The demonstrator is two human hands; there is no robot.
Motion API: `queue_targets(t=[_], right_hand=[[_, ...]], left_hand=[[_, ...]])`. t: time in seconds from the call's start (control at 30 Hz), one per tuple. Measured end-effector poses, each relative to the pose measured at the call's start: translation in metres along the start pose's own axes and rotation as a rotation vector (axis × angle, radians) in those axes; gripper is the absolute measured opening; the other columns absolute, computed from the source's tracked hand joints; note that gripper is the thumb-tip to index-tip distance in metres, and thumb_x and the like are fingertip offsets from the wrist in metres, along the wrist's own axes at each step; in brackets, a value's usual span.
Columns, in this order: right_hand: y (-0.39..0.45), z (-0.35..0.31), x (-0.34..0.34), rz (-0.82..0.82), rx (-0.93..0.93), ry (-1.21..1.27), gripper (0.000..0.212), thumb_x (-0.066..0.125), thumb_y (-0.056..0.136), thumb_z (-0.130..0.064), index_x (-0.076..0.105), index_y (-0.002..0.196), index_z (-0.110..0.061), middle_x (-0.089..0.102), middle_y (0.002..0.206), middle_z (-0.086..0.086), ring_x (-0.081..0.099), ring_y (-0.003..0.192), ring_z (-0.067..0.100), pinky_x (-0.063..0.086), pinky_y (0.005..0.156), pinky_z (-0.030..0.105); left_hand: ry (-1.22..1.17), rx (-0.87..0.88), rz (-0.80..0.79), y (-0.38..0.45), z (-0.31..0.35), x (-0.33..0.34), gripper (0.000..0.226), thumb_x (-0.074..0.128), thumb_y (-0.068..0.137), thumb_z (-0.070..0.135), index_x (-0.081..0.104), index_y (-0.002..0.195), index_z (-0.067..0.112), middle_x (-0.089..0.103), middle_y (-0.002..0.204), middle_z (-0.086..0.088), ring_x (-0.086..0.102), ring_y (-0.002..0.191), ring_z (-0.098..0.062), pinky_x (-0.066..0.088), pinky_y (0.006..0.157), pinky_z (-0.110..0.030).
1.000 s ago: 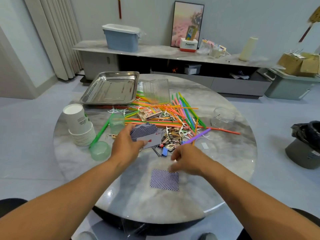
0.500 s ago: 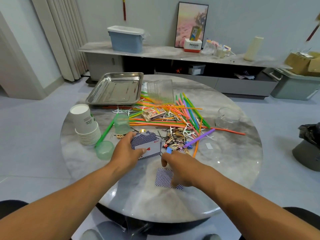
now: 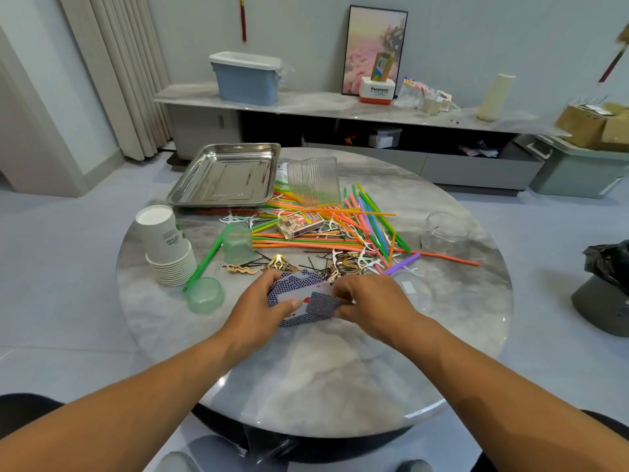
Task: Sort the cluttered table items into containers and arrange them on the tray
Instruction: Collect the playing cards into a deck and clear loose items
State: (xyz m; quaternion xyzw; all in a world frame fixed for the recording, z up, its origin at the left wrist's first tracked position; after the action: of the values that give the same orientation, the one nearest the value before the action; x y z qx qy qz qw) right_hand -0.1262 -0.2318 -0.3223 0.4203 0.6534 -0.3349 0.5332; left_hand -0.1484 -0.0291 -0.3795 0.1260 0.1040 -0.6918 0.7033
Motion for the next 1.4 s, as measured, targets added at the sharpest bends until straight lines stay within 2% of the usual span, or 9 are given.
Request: queue_targets(t=[0.17, 0.33, 0.5, 0.63, 0.83, 0.97, 1.07, 1.17, 1.4], right_hand=[[-0.004, -0.01, 0.015, 0.056, -0.017, 0.128, 0.018, 0.077, 0.081, -0.032, 0.061, 0.088, -0.026, 0.06, 0.092, -0.006, 0.06, 0.085, 0.02, 0.045, 0.069, 0.035], [-0.006, -0.007, 0.017, 0.321, 0.166, 0.589, 0.025, 0.069, 0.083, -0.025, 0.053, 0.1, -0.032, 0.058, 0.098, -0.014, 0.056, 0.088, 0.003, 0.047, 0.073, 0.026], [-0.007, -0.007, 0.018, 0.336, 0.454, 1.036, 0.025, 0.044, 0.103, -0.052, 0.06, 0.103, -0.033, 0.062, 0.103, -0.018, 0.058, 0.098, -0.002, 0.043, 0.079, 0.018], [-0.019, -0.025, 0.05, 0.134, 0.45, 1.067, 0.05, 0.032, 0.106, -0.056, 0.068, 0.107, -0.022, 0.071, 0.109, -0.005, 0.064, 0.107, 0.012, 0.047, 0.1, 0.038], [-0.021, -0.029, 0.054, 0.103, 0.403, 1.138, 0.041, 0.054, 0.097, -0.059, 0.076, 0.103, -0.025, 0.077, 0.098, -0.01, 0.071, 0.092, 0.002, 0.054, 0.086, 0.028], [-0.014, -0.018, 0.051, 0.23, 0.625, 1.203, 0.036, 0.053, 0.1, -0.039, 0.078, 0.087, -0.018, 0.077, 0.083, -0.005, 0.071, 0.082, 0.012, 0.055, 0.072, 0.027], [-0.009, -0.005, 0.055, 0.269, 0.765, 1.356, 0.033, 0.046, 0.096, -0.019, 0.077, 0.088, -0.012, 0.075, 0.098, 0.015, 0.068, 0.098, 0.034, 0.055, 0.088, 0.052], [-0.009, 0.001, 0.062, 0.207, 0.802, 1.463, 0.029, 0.043, 0.099, -0.003, 0.071, 0.102, -0.004, 0.07, 0.107, 0.031, 0.069, 0.1, 0.04, 0.056, 0.092, 0.054], [-0.012, -0.006, 0.052, 0.377, 0.662, 1.268, 0.02, 0.051, 0.098, -0.038, 0.067, 0.099, -0.026, 0.073, 0.104, 0.001, 0.068, 0.104, 0.022, 0.054, 0.095, 0.05]], left_hand=[[-0.049, 0.014, -0.097, -0.008, -0.002, 0.015, 0.052, 0.089, 0.075, 0.015, 0.062, 0.118, 0.027, 0.073, 0.108, 0.017, 0.068, 0.102, -0.002, 0.053, 0.088, -0.021], [0.005, 0.055, 0.041, -0.006, 0.005, 0.02, 0.044, 0.087, 0.076, 0.014, 0.065, 0.112, 0.027, 0.071, 0.103, 0.015, 0.061, 0.094, 0.01, 0.042, 0.074, -0.004], [-0.033, 0.109, 0.041, 0.0, 0.009, 0.011, 0.043, 0.088, 0.076, 0.016, 0.063, 0.106, 0.032, 0.069, 0.103, 0.019, 0.062, 0.101, 0.002, 0.047, 0.082, -0.01], [0.021, 0.085, -0.092, -0.011, -0.002, 0.026, 0.067, 0.092, 0.066, 0.021, 0.051, 0.114, 0.042, 0.064, 0.109, 0.027, 0.061, 0.105, 0.005, 0.047, 0.087, -0.013], [-0.026, 0.059, -0.093, -0.011, -0.008, 0.031, 0.078, 0.095, 0.066, 0.02, 0.044, 0.121, 0.04, 0.067, 0.116, 0.004, 0.069, 0.102, -0.008, 0.058, 0.091, -0.036], [0.037, 0.108, -0.092, -0.011, -0.006, 0.034, 0.082, 0.095, 0.06, 0.027, 0.045, 0.123, 0.041, 0.055, 0.129, -0.001, 0.062, 0.114, -0.01, 0.055, 0.097, -0.04], [0.067, 0.14, -0.074, -0.011, -0.009, 0.033, 0.085, 0.095, 0.061, 0.026, 0.046, 0.128, 0.042, 0.049, 0.133, 0.005, 0.059, 0.118, -0.004, 0.052, 0.101, -0.038], [0.122, 0.161, -0.076, -0.012, -0.011, 0.032, 0.087, 0.095, 0.065, 0.027, 0.044, 0.134, 0.043, 0.044, 0.136, 0.012, 0.055, 0.12, 0.004, 0.051, 0.104, -0.034], [0.254, 0.154, -0.069, -0.012, -0.003, 0.033, 0.073, 0.086, 0.067, 0.051, 0.046, 0.128, 0.046, 0.05, 0.124, 0.021, 0.061, 0.112, -0.003, 0.054, 0.094, -0.041]])
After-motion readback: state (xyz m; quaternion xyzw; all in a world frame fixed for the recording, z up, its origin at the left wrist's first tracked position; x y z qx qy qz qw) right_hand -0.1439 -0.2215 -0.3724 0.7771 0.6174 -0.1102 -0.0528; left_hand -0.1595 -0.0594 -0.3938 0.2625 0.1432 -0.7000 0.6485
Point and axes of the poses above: each hand's wrist, its own y-axis towards the middle knuckle, its own x-axis out of the palm, z = x × y, the point moved 3 cm from there along y, towards the middle knuckle
